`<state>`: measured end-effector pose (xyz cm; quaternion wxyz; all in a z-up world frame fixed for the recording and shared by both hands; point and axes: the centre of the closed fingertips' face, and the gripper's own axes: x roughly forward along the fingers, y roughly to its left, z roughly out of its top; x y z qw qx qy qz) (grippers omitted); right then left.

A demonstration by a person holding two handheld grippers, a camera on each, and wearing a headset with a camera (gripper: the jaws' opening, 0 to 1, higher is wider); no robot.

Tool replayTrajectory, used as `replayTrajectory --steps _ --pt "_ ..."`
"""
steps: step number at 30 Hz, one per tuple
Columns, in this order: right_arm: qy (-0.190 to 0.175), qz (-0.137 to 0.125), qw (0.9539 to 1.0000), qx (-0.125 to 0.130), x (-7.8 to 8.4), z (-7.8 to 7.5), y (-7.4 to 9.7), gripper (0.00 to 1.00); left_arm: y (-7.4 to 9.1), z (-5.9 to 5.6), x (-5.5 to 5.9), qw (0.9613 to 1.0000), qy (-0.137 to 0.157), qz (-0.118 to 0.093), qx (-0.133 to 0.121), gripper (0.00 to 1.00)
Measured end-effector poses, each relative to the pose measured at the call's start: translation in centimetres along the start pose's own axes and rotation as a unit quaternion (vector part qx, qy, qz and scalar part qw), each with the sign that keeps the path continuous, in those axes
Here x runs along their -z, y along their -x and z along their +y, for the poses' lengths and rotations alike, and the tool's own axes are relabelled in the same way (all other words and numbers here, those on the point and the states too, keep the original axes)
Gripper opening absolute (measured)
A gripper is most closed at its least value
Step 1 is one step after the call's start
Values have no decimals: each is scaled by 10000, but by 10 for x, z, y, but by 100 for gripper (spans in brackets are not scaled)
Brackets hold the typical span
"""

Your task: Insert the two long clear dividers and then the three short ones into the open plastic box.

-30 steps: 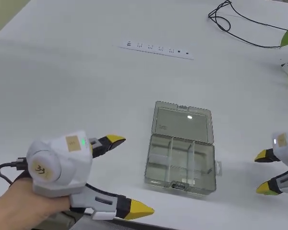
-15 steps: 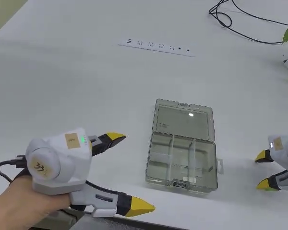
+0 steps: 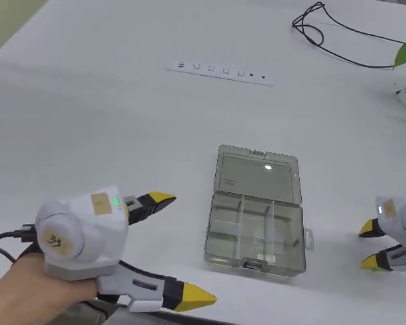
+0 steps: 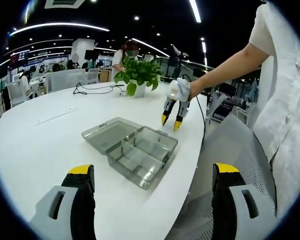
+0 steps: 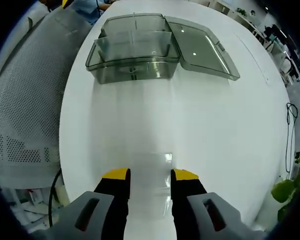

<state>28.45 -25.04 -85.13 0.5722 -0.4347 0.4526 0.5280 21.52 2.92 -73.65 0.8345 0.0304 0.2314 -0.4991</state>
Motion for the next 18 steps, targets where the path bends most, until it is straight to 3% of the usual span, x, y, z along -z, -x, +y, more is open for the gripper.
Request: replayTrajectory --steps 9,15,18 --pt "-204 -369 9987 274 -18 0 19 33 3 0 -2 10000 -74 8 12 100" --pt "-243 -724 9951 620 -42 -1 48 33 3 0 -9 9999 -151 -18 22 100" --pt "-218 -927 9920 825 -61 2 69 32 3 0 -15 9998 -164 -63 32 100"
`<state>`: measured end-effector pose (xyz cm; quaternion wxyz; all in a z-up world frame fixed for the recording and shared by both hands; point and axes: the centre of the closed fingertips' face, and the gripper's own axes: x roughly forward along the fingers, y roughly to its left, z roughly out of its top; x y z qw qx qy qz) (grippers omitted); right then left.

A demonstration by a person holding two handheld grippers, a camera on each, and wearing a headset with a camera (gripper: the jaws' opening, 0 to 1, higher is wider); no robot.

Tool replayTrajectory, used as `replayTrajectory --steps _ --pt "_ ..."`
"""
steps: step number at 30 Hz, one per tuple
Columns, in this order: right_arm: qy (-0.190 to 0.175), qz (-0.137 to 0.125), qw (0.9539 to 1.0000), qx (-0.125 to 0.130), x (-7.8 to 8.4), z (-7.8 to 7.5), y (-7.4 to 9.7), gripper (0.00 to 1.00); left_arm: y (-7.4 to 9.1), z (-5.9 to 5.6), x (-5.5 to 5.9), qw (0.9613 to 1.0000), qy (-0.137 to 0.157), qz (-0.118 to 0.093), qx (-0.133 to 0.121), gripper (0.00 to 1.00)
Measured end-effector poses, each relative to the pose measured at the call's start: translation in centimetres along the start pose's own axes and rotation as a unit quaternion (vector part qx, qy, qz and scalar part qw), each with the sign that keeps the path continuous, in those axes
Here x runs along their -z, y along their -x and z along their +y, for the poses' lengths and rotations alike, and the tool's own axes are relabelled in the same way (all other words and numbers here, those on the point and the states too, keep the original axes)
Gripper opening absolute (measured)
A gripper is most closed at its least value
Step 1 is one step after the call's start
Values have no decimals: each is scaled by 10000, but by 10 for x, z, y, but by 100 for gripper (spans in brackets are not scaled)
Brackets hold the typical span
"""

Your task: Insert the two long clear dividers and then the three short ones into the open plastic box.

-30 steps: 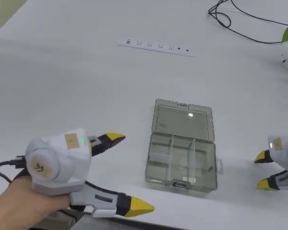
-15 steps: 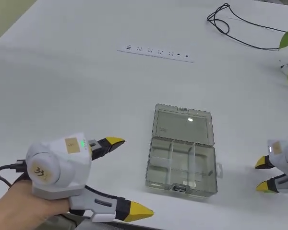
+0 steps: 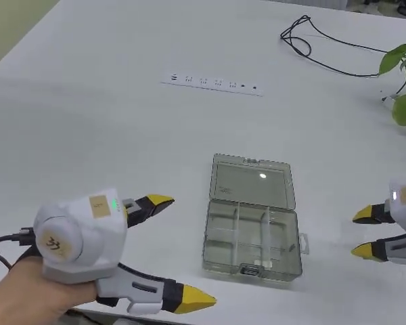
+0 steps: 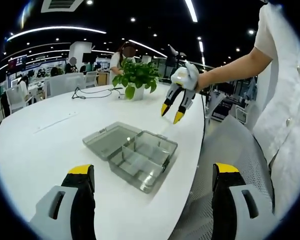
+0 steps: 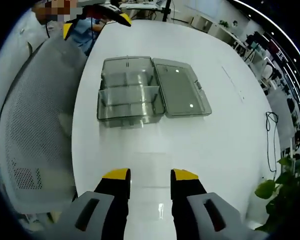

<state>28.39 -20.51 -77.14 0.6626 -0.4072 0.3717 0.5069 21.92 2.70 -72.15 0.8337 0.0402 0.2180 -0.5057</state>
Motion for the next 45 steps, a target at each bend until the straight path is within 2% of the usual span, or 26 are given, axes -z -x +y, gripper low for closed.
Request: replayTrajectory --steps 3,5,7,8,9,13,15,18,24,26,29,31,33,35,36,39,40,41,43,44,45 --pt "1 -218 9997 117 -23 4 15 32 -1 -1 -6 10000 -23 -15 24 100" --pt "20 -336 9992 200 -30 -2 16 32 -2 -1 -10 10000 -53 -15 28 100" --pt "83 -420 9987 273 -45 3 26 32 -3 -1 -15 10000 -46 -42 32 100" --pt "116 -450 9985 302 -42 -2 24 33 -4 -1 -17 10000 -21 -63 37 100" --pt "174 -491 9980 352 -47 -2 27 32 -5 -1 -20 9999 2 -99 47 100" --pt "308 -671 9960 506 -80 6 47 33 -8 -3 -35 9997 98 -207 68 99" --pt "384 -726 9950 560 -90 9 52 33 -10 -3 -42 9995 159 -246 79 98" --pt "506 -815 9935 616 -107 16 59 33 -13 -6 -54 9984 385 -375 153 97" --pt "796 -821 9909 708 -126 28 65 33 -19 -13 -70 9943 862 -556 300 92" --pt "890 -812 9901 724 -132 32 66 33 -21 -15 -76 9917 1048 -665 345 89" --pt "1025 -761 9889 761 -137 37 67 33 -25 -19 -87 9848 1456 -840 441 84" --pt "1068 -747 9883 796 -142 40 69 33 -26 -20 -90 9820 1628 -842 466 81" --pt "1108 -745 9877 811 -145 43 69 32 -29 -22 -94 9760 1918 -882 539 77" --pt "1149 -735 9871 835 -148 44 70 32 -30 -23 -97 9730 2035 -931 561 72" --pt "1179 -732 9867 850 -151 45 71 32 -32 -27 -97 9686 2226 -894 652 69" --pt "1205 -763 9860 868 -158 49 73 32 -37 -32 -97 9624 2477 -833 742 63" --pt "1216 -767 9858 864 -160 50 73 32 -39 -36 -98 9572 2659 -791 824 62" --pt "1239 -766 9856 856 -162 52 73 32 -40 -37 -98 9557 2706 -794 844 60" --pt "1299 -745 9850 858 -165 55 73 32 -43 -40 -102 9498 2858 -881 917 56" --pt "1330 -741 9846 856 -167 57 73 32 -44 -42 -103 9457 2967 -904 975 51" --pt "1336 -752 9845 853 -169 58 74 32 -45 -44 -104 9434 3023 -919 1008 47"
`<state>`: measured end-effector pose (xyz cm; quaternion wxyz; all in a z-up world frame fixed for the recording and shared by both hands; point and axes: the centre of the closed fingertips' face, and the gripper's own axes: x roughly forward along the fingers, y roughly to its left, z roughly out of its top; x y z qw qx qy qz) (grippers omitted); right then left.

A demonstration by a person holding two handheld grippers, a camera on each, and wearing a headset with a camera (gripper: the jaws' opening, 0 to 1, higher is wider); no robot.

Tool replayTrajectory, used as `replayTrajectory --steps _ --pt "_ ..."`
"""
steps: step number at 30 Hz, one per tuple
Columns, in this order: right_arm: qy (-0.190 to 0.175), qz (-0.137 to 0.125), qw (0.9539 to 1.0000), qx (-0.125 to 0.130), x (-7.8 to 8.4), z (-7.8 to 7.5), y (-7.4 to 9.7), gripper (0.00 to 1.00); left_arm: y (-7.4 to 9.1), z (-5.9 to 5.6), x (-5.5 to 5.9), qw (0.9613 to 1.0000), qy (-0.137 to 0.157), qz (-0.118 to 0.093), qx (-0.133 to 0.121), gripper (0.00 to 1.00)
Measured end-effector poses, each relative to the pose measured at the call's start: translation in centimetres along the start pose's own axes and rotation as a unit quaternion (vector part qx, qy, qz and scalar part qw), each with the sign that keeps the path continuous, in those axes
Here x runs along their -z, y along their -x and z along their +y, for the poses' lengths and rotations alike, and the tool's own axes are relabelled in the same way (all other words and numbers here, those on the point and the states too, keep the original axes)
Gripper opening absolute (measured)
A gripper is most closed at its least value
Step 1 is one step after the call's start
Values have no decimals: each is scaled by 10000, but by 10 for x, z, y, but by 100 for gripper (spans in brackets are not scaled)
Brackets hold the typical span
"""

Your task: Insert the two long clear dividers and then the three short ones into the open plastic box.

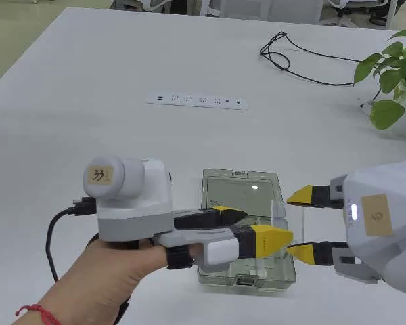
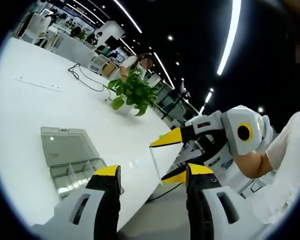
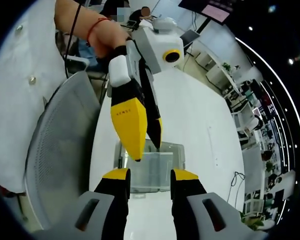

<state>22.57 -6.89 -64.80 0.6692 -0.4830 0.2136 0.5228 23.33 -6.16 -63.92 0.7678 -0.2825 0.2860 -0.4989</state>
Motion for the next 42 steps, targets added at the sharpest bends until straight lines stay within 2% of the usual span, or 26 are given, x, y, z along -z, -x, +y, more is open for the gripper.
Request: replayTrajectory --steps 3,7,10,16,24,32,42 --pt "32 -22 10000 -11 -6 2 1 32 -4 -4 1 9996 250 -50 92 39" --pt "102 2 9999 4 -8 2 2 32 -7 -7 6 9991 397 36 151 31" --pt "144 15 9999 -3 -11 3 2 32 -9 -7 7 9985 518 2 178 23" --pt "223 49 9997 -4 -12 4 2 33 -9 -5 9 9984 543 34 160 10" --pt "282 122 9995 -20 -11 4 1 33 -10 -5 10 9982 549 77 207 1" --pt "310 171 9994 -14 -10 4 1 33 -10 -4 10 9982 559 81 188 0" --pt "433 225 9988 31 -11 2 1 33 -10 -3 8 9978 639 -43 140 0"
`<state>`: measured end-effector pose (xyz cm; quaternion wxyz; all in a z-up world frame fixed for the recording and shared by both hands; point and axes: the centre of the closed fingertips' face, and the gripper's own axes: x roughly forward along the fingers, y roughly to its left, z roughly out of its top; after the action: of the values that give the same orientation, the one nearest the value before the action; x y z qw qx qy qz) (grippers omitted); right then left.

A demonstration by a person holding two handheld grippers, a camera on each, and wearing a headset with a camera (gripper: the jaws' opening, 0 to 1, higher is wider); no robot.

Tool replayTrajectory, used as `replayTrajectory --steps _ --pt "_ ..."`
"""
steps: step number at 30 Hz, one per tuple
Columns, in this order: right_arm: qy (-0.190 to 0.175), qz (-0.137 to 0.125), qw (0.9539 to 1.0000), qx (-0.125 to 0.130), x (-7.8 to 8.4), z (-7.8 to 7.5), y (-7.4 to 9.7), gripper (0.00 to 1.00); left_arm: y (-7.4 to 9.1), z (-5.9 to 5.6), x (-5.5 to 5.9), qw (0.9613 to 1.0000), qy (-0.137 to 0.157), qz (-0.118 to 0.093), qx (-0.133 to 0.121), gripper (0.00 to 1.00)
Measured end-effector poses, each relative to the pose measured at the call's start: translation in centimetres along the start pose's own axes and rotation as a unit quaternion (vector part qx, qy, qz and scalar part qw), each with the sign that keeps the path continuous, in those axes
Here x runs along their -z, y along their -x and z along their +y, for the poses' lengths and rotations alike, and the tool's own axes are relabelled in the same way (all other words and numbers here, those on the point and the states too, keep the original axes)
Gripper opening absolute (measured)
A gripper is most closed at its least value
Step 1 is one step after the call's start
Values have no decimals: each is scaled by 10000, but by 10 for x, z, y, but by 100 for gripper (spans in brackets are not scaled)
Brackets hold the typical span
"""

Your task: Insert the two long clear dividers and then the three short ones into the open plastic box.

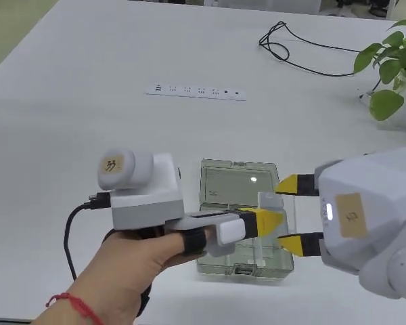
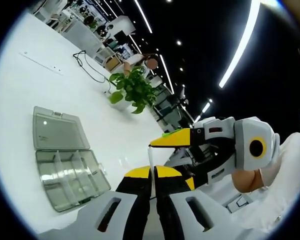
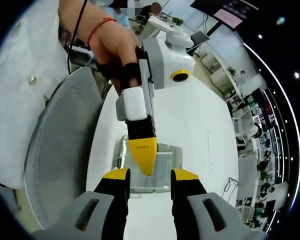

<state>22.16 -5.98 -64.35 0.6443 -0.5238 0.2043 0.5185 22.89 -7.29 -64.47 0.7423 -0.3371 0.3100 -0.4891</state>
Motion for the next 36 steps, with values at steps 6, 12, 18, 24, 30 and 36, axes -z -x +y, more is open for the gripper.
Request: replayTrajectory --steps 6,12,18,24,30,36 --pt "48 10 10000 34 0 -2 0 33 0 1 -2 9998 144 -145 -6 0" --pt "-187 -217 9996 24 -7 -6 5 35 1 2 -5 9998 78 -201 -29 0" --pt "-926 -772 9924 -238 -10 -14 20 35 7 3 -8 9970 -760 -107 -46 0" --pt "-1373 -1275 9790 -801 -13 -19 34 31 10 -9 1 9746 -2197 380 213 0" --pt "-1451 -1529 9645 -1592 -16 -14 40 21 12 -21 16 9432 -3179 793 549 0" --pt "-1313 -1527 9534 -2246 -19 2 35 17 14 -34 20 9293 -3516 756 841 0"
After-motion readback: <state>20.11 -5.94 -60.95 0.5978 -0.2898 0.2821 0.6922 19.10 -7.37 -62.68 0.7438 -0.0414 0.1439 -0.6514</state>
